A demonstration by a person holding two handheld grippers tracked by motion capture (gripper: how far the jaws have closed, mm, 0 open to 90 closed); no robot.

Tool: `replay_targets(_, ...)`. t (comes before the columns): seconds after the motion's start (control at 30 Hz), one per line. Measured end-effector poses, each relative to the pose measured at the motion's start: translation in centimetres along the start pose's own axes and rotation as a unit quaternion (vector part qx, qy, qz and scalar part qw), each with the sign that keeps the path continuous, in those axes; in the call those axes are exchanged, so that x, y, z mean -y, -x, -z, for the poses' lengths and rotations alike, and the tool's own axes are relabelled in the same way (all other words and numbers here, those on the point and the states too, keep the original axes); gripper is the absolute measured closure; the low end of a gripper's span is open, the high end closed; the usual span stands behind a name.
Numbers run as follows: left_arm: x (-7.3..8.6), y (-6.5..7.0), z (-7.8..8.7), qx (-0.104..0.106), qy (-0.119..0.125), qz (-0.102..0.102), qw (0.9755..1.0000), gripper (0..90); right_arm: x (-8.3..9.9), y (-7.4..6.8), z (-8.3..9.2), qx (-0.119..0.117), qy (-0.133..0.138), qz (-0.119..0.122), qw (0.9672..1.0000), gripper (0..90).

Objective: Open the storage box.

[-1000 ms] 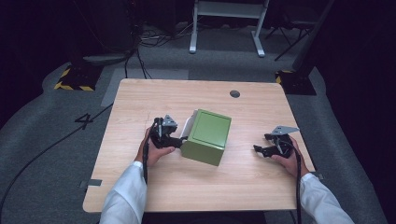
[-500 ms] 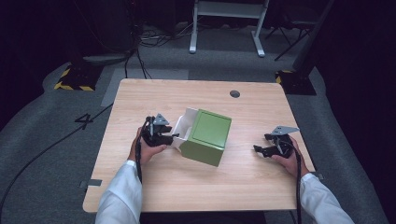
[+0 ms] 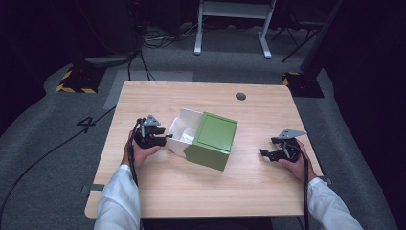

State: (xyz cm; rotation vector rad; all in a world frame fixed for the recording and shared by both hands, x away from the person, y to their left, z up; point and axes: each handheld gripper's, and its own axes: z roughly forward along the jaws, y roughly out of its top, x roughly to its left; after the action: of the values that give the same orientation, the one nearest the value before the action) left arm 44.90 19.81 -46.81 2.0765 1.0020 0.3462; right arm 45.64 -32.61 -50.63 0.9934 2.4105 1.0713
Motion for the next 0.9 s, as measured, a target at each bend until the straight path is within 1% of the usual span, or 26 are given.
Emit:
replay_targets(0.1,0.1,-0.3,0.2,-0.001,-0.002,0.001,1.0,51.7,0.0,0.0,0.0,0.0,0.0,0.0,1.0,17.5)
replay_targets(0.13,0.2,-0.6,0.4,-0.006,0.0,0.001,1.0,51.6,0.0,0.0,0.0,0.0,0.0,0.0,1.0,17.5)
replay_targets(0.2,0.2,-0.8,0.5,-0.008,0.0,0.001,1.0,51.1,0.0,0.0,0.0,0.0,0.0,0.0,1.0,17.5)
replay_targets(0.27,0.3,-1.0,0.7,-0.011,-0.001,0.006,0.9999,51.0,0.0,0.0,0.0,0.0,0.0,0.0,1.0,17.5)
replay_targets(0.3,0.4,-1.3,0.8,-0.016,0.001,0.008,0.9998,50.9,0.0,0.0,0.0,0.0,0.0,0.0,1.0,17.5)
replay_targets(0.53,0.6,-1.8,1.1,-0.022,0.004,0.017,0.9996,50.6,0.0,0.0,0.0,0.0,0.0,0.0,1.0,17.5)
replay_targets(0.57,0.6,-1.9,1.1,-0.022,0.003,0.014,0.9997,50.5,0.0,0.0,0.0,0.0,0.0,0.0,1.0,17.5)
replay_targets(0.67,0.6,-2.0,1.2,-0.02,0.003,0.017,0.9997,50.6,0.0,0.0,0.0,0.0,0.0,0.0,1.0,17.5)
replay_targets(0.8,0.6,-2.2,1.2,-0.024,0.005,0.018,0.9995,50.5,0.0,0.0,0.0,0.0,0.0,0.0,1.0,17.5)
replay_targets(0.83,0.7,-2.3,1.3,-0.026,0.006,0.023,0.9994,50.4,0.0,0.0,0.0,0.0,0.0,0.0,1.0,17.5)
replay_targets(0.9,0.7,-2.4,1.3,-0.027,0.005,0.025,0.9993,49.2,0.0,0.0,0.0,0.0,0.0,0.0,1.0,17.5)
